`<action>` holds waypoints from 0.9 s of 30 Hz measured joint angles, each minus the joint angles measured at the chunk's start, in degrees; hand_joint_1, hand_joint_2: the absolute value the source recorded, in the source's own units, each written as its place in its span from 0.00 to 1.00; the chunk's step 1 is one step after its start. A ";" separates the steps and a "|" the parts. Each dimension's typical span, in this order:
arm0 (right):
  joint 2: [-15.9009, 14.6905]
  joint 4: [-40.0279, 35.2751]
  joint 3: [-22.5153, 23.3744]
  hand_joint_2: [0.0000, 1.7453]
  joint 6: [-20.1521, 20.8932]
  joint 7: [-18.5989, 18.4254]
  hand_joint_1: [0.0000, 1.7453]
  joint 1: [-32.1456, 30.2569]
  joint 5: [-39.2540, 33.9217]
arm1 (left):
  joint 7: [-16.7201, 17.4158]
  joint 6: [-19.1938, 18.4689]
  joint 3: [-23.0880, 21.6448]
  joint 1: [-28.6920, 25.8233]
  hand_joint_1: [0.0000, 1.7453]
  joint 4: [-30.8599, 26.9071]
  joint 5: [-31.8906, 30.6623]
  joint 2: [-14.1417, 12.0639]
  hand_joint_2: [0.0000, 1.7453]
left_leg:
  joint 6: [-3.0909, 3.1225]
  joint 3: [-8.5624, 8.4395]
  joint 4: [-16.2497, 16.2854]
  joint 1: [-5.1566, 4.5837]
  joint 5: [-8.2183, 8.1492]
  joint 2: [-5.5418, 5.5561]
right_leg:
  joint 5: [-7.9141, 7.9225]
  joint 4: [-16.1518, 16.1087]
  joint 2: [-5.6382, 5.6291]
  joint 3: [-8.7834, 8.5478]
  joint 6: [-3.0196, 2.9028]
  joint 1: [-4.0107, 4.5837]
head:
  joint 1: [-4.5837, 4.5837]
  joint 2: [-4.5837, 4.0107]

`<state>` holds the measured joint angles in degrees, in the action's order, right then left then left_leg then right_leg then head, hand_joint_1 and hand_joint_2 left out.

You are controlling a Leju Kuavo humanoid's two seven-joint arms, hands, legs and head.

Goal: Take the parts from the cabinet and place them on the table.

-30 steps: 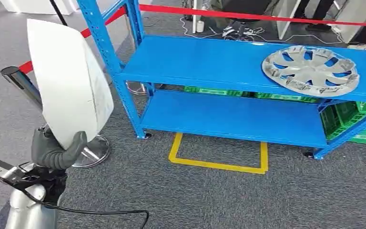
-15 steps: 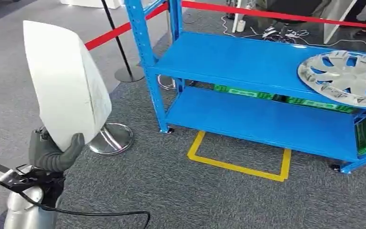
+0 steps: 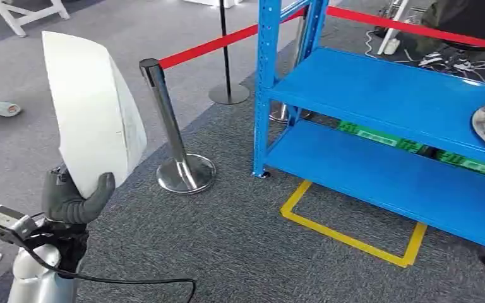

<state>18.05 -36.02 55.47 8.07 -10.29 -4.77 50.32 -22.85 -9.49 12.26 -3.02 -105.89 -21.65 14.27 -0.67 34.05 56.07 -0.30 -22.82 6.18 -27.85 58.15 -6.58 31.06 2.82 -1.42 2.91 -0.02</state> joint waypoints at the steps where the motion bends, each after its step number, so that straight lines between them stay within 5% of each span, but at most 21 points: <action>1: 0.00 -0.02 0.11 0.00 -0.40 -0.42 0.00 0.08 -0.11 | 1.37 1.02 0.11 0.09 1.00 -0.29 -1.37 0.29 1.00 | -0.25 0.37 0.07 0.15 0.23 0.69 | 0.18 0.33 0.94 -0.07 -0.40 0.03 | 0.26 0.00; 4: 0.02 -0.02 0.20 0.00 -1.92 -1.73 0.00 0.25 -1.44 | 5.03 5.38 0.59 0.24 1.00 -0.59 -4.91 1.36 1.00 | -1.28 1.12 -0.18 0.60 1.05 2.49 | 0.65 0.46 2.89 0.28 -1.55 0.33 | 0.18 0.00; 5: 0.13 -0.02 0.20 0.00 -2.36 -1.97 0.00 0.48 -1.77 | 5.50 6.24 0.70 0.29 1.00 -0.62 -5.25 1.60 1.00 | -1.39 1.40 0.45 0.45 0.47 0.47 | 0.89 0.36 3.84 0.32 -1.94 0.22 | 0.09 0.00; 6: 0.11 -0.02 0.20 0.00 -2.66 -2.04 0.00 0.58 -2.01 | 5.60 6.65 0.77 0.74 1.00 -0.70 -5.49 1.79 1.00 | -1.66 2.46 2.67 0.16 -1.34 -2.45 | 0.95 0.33 4.43 0.42 -2.35 0.32 | 0.94 0.00; 7: 0.11 -0.02 0.20 0.00 -2.86 -2.08 0.00 0.56 -2.10 | 5.76 6.74 0.77 1.29 1.00 -0.70 -5.62 2.03 1.00 | -1.95 4.48 6.98 0.20 -3.91 -4.18 | 1.00 0.33 5.37 0.57 -2.50 0.49 | 1.07 0.00; 9: 0.11 -0.02 0.20 0.00 -3.26 -2.21 0.00 0.56 -2.47 | 5.93 7.07 0.77 1.46 1.00 -0.70 -5.62 2.32 1.00 | -2.17 8.71 16.25 0.30 -8.00 -5.44 | 1.02 0.34 7.33 0.91 -2.57 0.69 | 1.07 0.00; 10: 0.11 -0.02 0.20 0.00 -3.48 -2.21 0.00 0.56 -2.78 | 6.95 7.41 0.79 1.45 1.00 -0.68 -5.34 2.34 1.00 | -2.16 9.54 18.26 0.30 -8.42 -5.53 | 1.02 0.35 8.15 0.98 -2.57 0.74 | 1.12 0.00; 11: 0.11 -0.02 0.20 0.00 -3.67 -2.32 0.00 0.56 -3.23 | 8.56 7.99 0.83 1.48 1.00 -0.66 -5.21 2.41 1.00 | -2.04 8.93 17.60 0.30 -7.46 -5.55 | 1.02 0.35 9.07 0.97 -2.57 0.80 | 1.07 0.00; 13: 0.11 -0.04 -0.13 0.00 -4.02 -2.71 0.00 0.61 -4.11 | 11.05 9.66 0.92 1.72 1.00 -0.48 -5.41 2.47 1.00 | -1.62 4.69 10.54 0.24 -3.66 -5.99 | 0.99 0.35 10.52 0.89 -2.54 0.93 | 1.07 0.00; 14: 0.11 -0.04 -0.43 0.00 -4.09 -3.02 0.00 0.67 -4.46 | 10.76 10.47 0.94 2.01 1.00 -0.46 -5.28 2.47 1.00 | -1.25 1.36 5.04 0.07 -1.58 -7.28 | 0.96 0.35 11.22 0.81 -2.48 0.99 | 1.09 0.00; 15: 0.09 -0.07 -0.87 0.00 -4.13 -3.26 0.00 0.68 -4.87 | 10.37 11.20 0.94 2.51 1.00 -0.46 -4.63 2.47 1.00 | -0.99 -0.93 1.35 -0.37 -1.37 -10.20 | 0.82 0.36 11.70 0.78 -2.25 1.29 | 1.11 0.00; 19: 0.00 -0.13 -1.90 0.00 -4.61 -4.13 0.00 0.88 -5.99 | 12.80 9.62 1.20 3.59 1.00 -0.18 1.05 2.47 1.00 | 0.14 -0.66 0.16 -0.76 -1.55 -8.24 | 0.73 0.10 14.08 0.38 -1.18 1.64 | 0.98 0.00; 20: -0.02 -0.22 -2.31 0.00 -4.61 -4.26 0.00 0.92 -6.08 | 12.99 9.34 1.25 3.60 1.00 -0.16 1.37 2.49 1.00 | 0.68 -0.93 -0.31 -0.27 -1.13 -7.54 | 0.34 0.20 14.18 0.68 -0.75 1.59 | 0.99 0.02; 22: -0.09 -0.28 -2.62 0.00 -4.61 -4.31 0.00 0.85 -6.17 | 13.01 9.01 1.27 3.98 1.00 0.02 1.83 2.58 1.00 | 1.09 -0.91 -0.31 -0.02 -1.00 -6.55 | -2.98 5.36 8.49 2.55 -0.31 1.27 | 0.53 0.00; 23: -0.11 -0.31 -2.60 0.00 -4.61 -4.40 0.00 0.82 -6.19 | 13.03 8.93 1.27 4.01 1.00 0.15 1.85 2.60 1.00 | 1.24 -0.85 -0.31 -0.01 -0.96 -5.92 | -5.18 10.07 7.37 4.73 -0.22 1.28 | 0.40 0.00; 25: -0.15 -0.31 -2.60 0.00 -4.13 -4.55 0.00 0.81 -5.81 | 15.23 6.60 1.38 3.98 1.00 0.46 4.59 2.60 1.00 | 1.32 -0.74 -0.29 -0.04 -0.93 -4.53 | -7.70 17.89 6.75 8.75 -0.05 1.28 | 0.44 0.00; 27: -0.20 -0.99 -2.53 0.00 -1.61 -4.29 0.00 0.79 -3.84 | 15.92 1.44 1.49 3.22 1.00 0.94 10.27 2.41 1.00 | 1.28 -0.82 -0.24 0.00 -0.90 -2.85 | -4.95 15.77 6.67 8.21 -0.08 1.25 | 0.35 0.00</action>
<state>17.86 -37.01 52.94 6.45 -14.58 -3.98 46.47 -6.93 -8.05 13.75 0.20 -104.96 -11.38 16.68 0.60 33.23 55.83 -0.30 -23.72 3.33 -32.80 73.93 0.09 39.27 2.74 -0.17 3.26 -0.02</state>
